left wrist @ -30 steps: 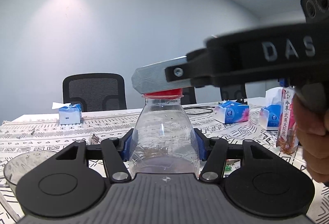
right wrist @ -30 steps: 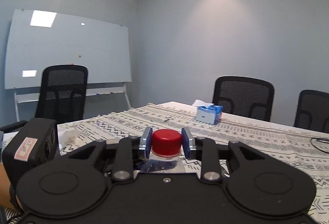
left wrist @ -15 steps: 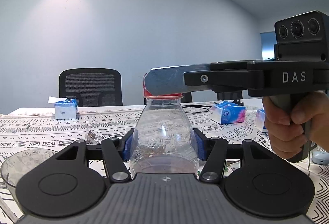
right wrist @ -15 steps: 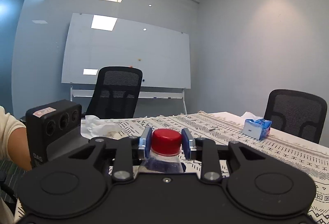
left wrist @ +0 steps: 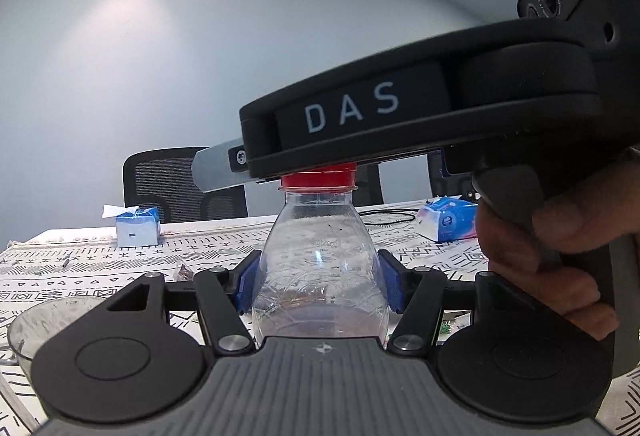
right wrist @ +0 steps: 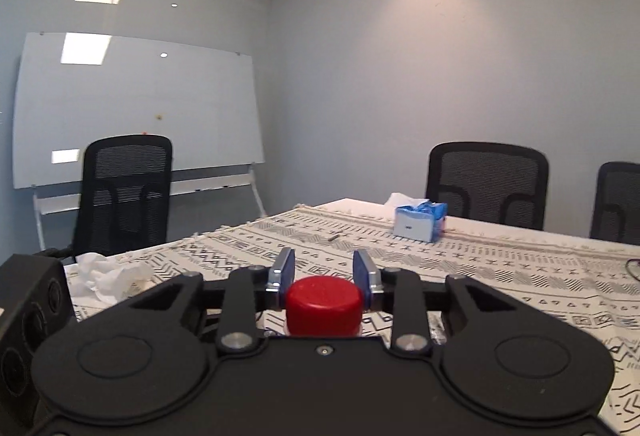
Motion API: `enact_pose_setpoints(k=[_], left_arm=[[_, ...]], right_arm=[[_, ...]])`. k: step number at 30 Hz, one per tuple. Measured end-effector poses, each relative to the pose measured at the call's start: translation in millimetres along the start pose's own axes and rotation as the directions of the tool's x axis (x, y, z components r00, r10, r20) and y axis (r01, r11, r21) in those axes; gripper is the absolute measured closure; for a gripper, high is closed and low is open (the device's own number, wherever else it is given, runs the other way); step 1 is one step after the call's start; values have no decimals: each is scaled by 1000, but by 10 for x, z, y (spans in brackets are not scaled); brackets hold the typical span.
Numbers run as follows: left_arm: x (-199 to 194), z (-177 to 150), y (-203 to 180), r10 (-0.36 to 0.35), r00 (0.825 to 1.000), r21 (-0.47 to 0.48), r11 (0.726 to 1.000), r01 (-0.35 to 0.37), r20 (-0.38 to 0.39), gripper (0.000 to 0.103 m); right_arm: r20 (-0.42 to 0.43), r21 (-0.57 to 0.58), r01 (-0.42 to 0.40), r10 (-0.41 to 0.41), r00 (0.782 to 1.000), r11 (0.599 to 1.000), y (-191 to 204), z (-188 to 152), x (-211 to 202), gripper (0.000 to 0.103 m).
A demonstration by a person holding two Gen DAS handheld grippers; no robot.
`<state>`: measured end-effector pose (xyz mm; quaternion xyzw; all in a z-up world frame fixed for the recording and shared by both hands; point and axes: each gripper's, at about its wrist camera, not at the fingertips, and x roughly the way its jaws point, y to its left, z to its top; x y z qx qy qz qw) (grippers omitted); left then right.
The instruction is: Unscrew bottle cap and pour
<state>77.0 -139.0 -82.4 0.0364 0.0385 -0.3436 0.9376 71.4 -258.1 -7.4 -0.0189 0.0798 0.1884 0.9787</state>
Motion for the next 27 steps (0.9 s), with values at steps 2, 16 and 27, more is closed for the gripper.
enact_pose_setpoints(k=[2,16,27], left_arm=[[-11,10,-1,-1,1000,-1,1000,1,-5,47],[-44,55,133,-62,998,-56,997,61,-22,49],[-47,39,183,-91,996,-73,993,90,-20,48]], right_arm=[[8,-5,-5,5,1000,1000,1,-31,-11,69],[61,-140,-368,379,923,919,-445,-99,90,69],[50,-151,-605,618,785,782,-853,-21,147,69]])
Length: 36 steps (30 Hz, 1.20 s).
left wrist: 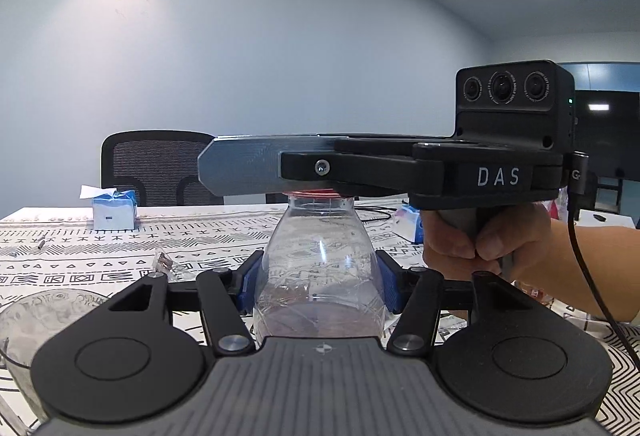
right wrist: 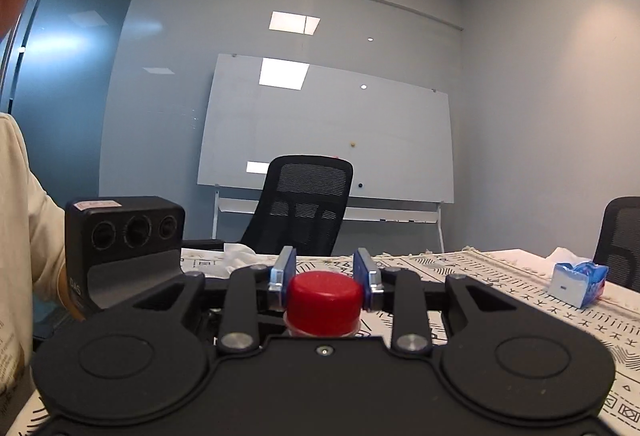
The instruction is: Unscrew bottle cap and pour
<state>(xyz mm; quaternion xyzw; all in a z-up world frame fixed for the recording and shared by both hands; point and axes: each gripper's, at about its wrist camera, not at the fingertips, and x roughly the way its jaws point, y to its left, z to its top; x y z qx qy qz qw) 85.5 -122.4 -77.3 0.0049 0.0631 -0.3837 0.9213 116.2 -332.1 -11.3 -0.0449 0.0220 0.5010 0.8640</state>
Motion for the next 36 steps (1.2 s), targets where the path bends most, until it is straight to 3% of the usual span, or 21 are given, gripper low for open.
enact_pose_setpoints(k=[3,5,7,10,13,16,21,27,36], left_arm=[[-8,-25,-58,12,1000,21,1000,-13,12,47],[-8,-45,-115,26,999,51,998,-27,24,46],[-17,-78,-190,43,998,89,995,-46,44,46],[5,-91,-211,63,997,97,993,-68,51,46],[27,-85,-227,80,995,106,991,-85,51,46],[4,-78,-264,86,995,111,990,-91,52,46],[69,-65,-229,93,994,113,989,-98,50,45],[84,-58,-206,87,995,111,990,-92,51,45],[143,-52,-154,115,992,106,987,-120,52,45]], right_arm=[[-15,29,166,-165,986,986,183,62,11,67],[-37,49,286,-285,958,957,300,102,58,54],[-82,122,446,-439,895,887,412,167,98,51],[-101,100,594,-586,804,798,585,229,100,48],[-128,122,652,-639,758,749,721,275,72,50],[-155,103,720,-704,693,686,863,301,103,50],[-230,119,782,-749,621,612,948,197,301,67],[-237,122,809,-775,586,575,979,147,389,67],[-197,130,810,-786,586,571,1032,143,487,69]])
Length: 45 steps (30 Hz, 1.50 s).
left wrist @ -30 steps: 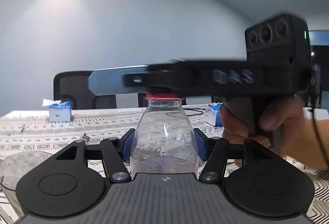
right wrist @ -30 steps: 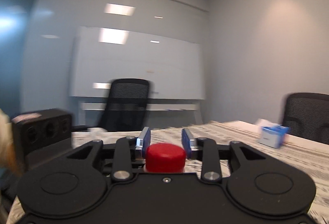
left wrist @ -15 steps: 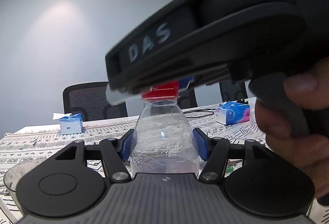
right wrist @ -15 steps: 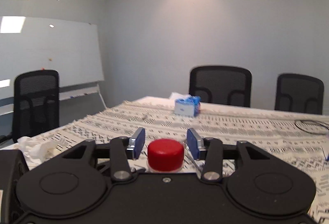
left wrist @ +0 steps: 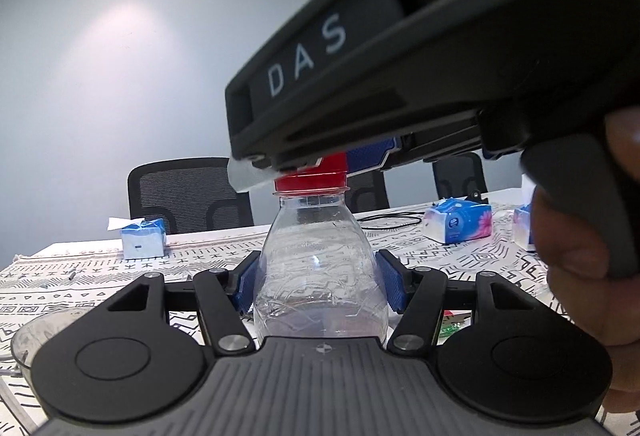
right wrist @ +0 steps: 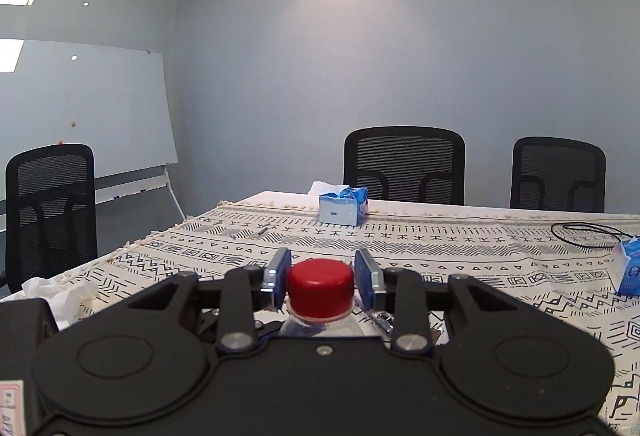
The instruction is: Unscrew bottle cap and pour
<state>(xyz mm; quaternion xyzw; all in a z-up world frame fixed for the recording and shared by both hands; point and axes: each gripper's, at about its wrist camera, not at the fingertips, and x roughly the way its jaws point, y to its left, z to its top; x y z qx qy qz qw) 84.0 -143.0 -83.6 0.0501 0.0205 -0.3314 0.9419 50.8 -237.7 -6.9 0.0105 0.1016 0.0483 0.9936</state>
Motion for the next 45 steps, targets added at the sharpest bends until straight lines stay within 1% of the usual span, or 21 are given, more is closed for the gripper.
enact_pose_setpoints(k=[9,10,15,18,20,22,24,27,29,30,33,35,36,38,39,41,42,44,45], left_arm=[[7,-1,16,10,1000,-4,1000,-10,2,46],[-4,-1,9,9,1000,-4,1000,-9,2,46],[-8,10,8,0,1000,2,1000,0,-4,48],[-21,19,22,-15,1000,-4,1000,15,-10,49],[-16,22,34,-21,1000,-4,1000,21,-12,49],[-5,26,53,-32,999,-8,999,32,-15,50],[-18,21,57,-39,999,-9,999,38,-13,50],[-8,20,69,-49,999,-9,999,49,-13,50],[2,22,77,-51,999,-15,999,51,-16,50],[3,19,88,-53,998,-21,998,53,-16,50],[6,19,103,-59,998,-30,998,58,-18,50],[16,21,114,-64,998,-34,997,63,-20,50],[16,19,116,-68,997,-33,997,68,-19,50],[16,21,118,-86,996,-17,996,85,-19,50],[18,23,119,-94,995,-13,996,93,-21,50],[31,16,132,-101,995,-12,995,101,-18,50],[32,16,134,-102,995,-13,995,102,-18,50],[39,17,142,-103,994,-16,995,103,-19,50],[45,17,142,-101,995,-20,995,101,-20,49]], right_arm=[[37,-14,3,-2,999,1000,88,-69,10,70],[41,-7,-4,4,999,1000,79,-78,9,70],[55,-44,-51,53,997,998,32,-105,15,71],[59,-88,-106,111,992,990,-35,-107,18,71],[52,-107,-158,164,985,982,-108,-93,27,71],[51,-131,-192,200,978,973,-148,-89,25,71],[51,-150,-234,244,968,961,-201,-85,31,71],[41,-167,-306,316,948,937,-301,-58,58,71],[31,-180,-366,377,925,913,-385,-35,93,71],[27,-187,-384,396,918,904,-408,-26,108,71],[12,-203,-463,475,880,863,-504,2,170,71],[8,-202,-519,531,847,831,-592,9,205,70],[10,-204,-538,551,834,818,-626,5,214,70],[6,-185,-615,626,780,767,-762,9,281,70],[5,-175,-640,651,759,748,-813,7,308,70],[3,-152,-695,703,711,703,-921,17,391,70],[2,-155,-709,718,696,688,-947,27,415,70],[-13,-140,-750,757,654,646,-1016,67,486,70],[-20,-132,-750,755,656,648,-1016,90,485,70]])
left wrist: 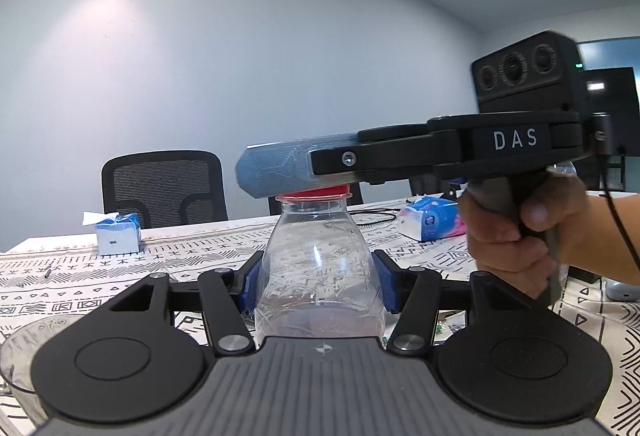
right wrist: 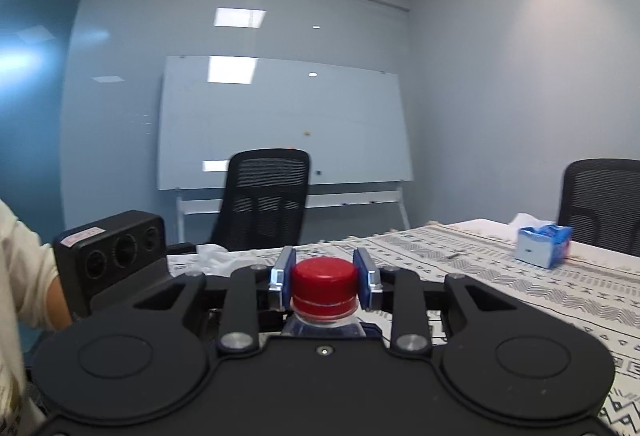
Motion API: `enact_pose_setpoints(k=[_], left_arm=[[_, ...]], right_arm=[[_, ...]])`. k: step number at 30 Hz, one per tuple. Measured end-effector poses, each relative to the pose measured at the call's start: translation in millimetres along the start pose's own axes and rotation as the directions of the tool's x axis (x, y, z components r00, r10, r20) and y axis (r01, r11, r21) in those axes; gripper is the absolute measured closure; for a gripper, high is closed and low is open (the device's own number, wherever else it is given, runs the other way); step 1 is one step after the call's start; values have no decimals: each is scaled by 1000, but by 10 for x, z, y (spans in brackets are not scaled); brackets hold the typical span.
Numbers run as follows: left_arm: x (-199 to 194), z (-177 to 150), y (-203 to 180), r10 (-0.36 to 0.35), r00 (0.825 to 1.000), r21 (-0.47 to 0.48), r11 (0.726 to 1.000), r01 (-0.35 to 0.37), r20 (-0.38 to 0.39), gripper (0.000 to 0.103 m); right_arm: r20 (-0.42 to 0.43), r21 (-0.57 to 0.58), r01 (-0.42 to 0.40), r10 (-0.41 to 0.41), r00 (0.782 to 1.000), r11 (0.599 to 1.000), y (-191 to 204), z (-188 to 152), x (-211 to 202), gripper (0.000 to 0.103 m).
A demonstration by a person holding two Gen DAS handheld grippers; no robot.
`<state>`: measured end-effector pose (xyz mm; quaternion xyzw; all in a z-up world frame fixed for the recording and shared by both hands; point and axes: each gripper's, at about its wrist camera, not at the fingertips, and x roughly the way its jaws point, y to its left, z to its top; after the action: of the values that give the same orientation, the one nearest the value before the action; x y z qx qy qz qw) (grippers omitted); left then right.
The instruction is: Unscrew bottle cap and pour
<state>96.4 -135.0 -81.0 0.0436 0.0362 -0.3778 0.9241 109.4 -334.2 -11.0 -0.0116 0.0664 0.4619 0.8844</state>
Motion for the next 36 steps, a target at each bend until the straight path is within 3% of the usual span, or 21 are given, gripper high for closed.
enact_pose_setpoints(k=[3,5,9,13,14,15,16,17,20,25,27,32,36], left_arm=[[-39,3,-72,17,1000,5,1000,-17,0,48],[-82,0,-150,34,999,17,999,-34,4,48],[-67,-21,-183,69,997,23,997,-69,17,47],[-69,-20,-208,90,996,32,995,-91,24,47],[-69,-17,-209,92,995,34,995,-93,25,47],[-85,-16,-212,103,994,30,994,-104,26,47],[-98,-11,-208,100,995,27,995,-100,25,47],[-103,-5,-202,96,995,24,995,-97,23,47],[-151,5,-228,87,996,23,996,-88,23,47],[-139,20,-179,66,998,8,998,-66,21,48],[-130,25,-154,60,998,1,998,-60,20,48],[-146,42,-143,56,998,-6,998,-56,16,48],[-154,57,-155,55,998,-12,998,-55,11,49]], right_arm=[[-21,20,75,-75,997,997,106,70,-3,65],[-14,18,219,-219,976,975,311,116,-6,47],[9,15,444,-444,896,896,728,186,35,49],[-17,23,611,-611,792,791,991,176,186,49],[-25,26,636,-636,772,771,1024,164,229,53],[-36,27,659,-658,752,752,1044,155,273,70],[-36,23,677,-676,736,735,1057,141,302,70],[-32,25,679,-678,734,734,1058,128,320,71],[-27,5,668,-667,744,744,1047,94,333,71],[-57,-2,606,-605,794,796,969,80,258,71],[-60,-11,570,-570,819,821,927,80,255,71],[-64,-19,396,-396,916,918,675,86,140,71],[-52,-30,276,-277,959,961,513,76,96,71]])
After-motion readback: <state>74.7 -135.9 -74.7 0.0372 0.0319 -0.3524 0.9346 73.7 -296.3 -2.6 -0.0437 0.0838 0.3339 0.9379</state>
